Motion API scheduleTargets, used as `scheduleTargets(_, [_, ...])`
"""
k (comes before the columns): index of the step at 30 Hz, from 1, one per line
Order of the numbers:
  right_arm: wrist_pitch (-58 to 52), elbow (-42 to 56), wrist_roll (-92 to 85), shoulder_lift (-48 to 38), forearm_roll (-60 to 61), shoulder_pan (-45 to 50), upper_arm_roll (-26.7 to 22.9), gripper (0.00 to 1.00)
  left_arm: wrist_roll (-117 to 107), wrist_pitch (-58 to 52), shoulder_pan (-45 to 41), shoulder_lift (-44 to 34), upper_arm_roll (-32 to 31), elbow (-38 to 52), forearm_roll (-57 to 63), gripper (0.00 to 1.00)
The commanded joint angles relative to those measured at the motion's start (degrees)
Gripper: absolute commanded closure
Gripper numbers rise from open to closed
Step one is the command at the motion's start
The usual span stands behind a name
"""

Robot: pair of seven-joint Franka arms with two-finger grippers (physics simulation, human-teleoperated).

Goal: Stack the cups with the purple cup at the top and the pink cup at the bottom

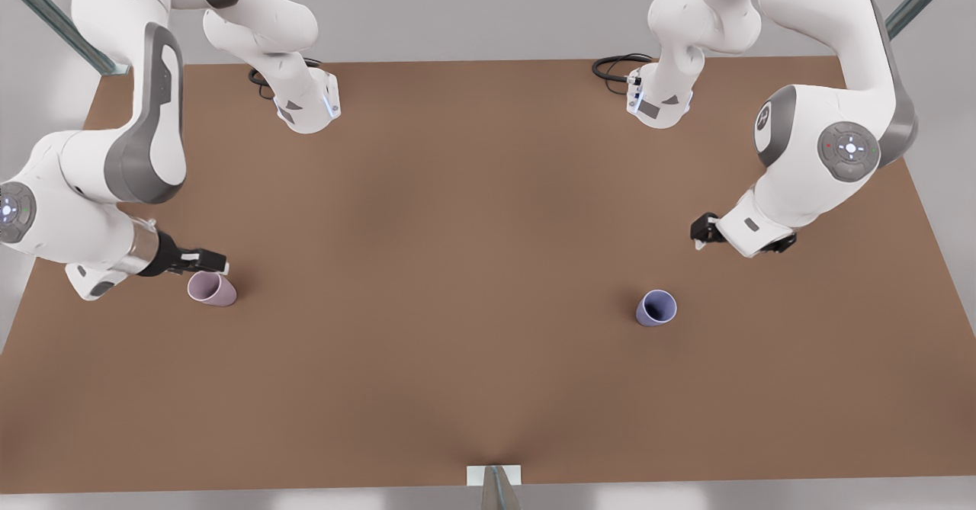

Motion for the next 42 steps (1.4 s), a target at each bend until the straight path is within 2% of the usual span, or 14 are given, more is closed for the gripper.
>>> scheduleTargets(1, [1.2, 0.3, 0.6, 0.4, 0.3, 0.0, 0.0, 0.00, 1.0, 1.1, 0.0, -0.2, 0.0, 0.0, 0.1, 0.00])
scheduleTargets(4, [3.8, -0.4, 0.9, 2.3, 0.4, -0.3, -0.1, 0.00, 0.5, 0.7, 0.0, -0.3, 0.0, 0.0, -0.1, 0.00])
scheduleTargets(6, [11.7, -7.4, -9.2, 2.6, 0.4, -5.1, -0.5, 0.00, 0.8, 0.7, 0.0, -0.6, -0.1, -0.8, 0.0, 0.00])
scheduleTargets(9, [13.1, -10.0, -11.7, 5.6, 0.3, -10.4, -0.6, 0.00, 0.8, 0.7, 0.0, -0.4, -0.1, -1.5, -0.2, 0.00])
scheduleTargets(15, [11.7, -11.4, -11.3, 6.5, -0.3, -10.4, -0.7, 0.00, 1.1, -0.2, 0.1, 0.5, -0.1, -1.2, -0.1, 0.00])
scheduleTargets(18, [12.0, -15.0, -10.7, 5.5, -3.3, -9.1, -0.3, 0.00, 1.0, -0.2, 0.1, 0.6, -0.1, -1.1, -0.2, 0.00])
scheduleTargets(20, [16.0, -19.6, -10.7, 3.9, -4.6, -9.0, -0.2, 0.00, 1.2, -0.2, 0.1, 0.7, 0.0, -1.0, -0.2, 0.00])
scheduleTargets(33, [18.5, -18.7, -10.9, 6.3, -10.1, -11.8, -1.9, 0.00, 0.5, -0.9, 0.1, 0.5, -0.1, -0.8, -0.2, 0.00])
scheduleTargets(42, [25.8, -19.4, -11.2, 13.3, -9.7, -13.1, -1.8, 0.00, 0.9, -1.2, 0.1, 0.6, -0.1, -0.8, -0.1, 0.00])
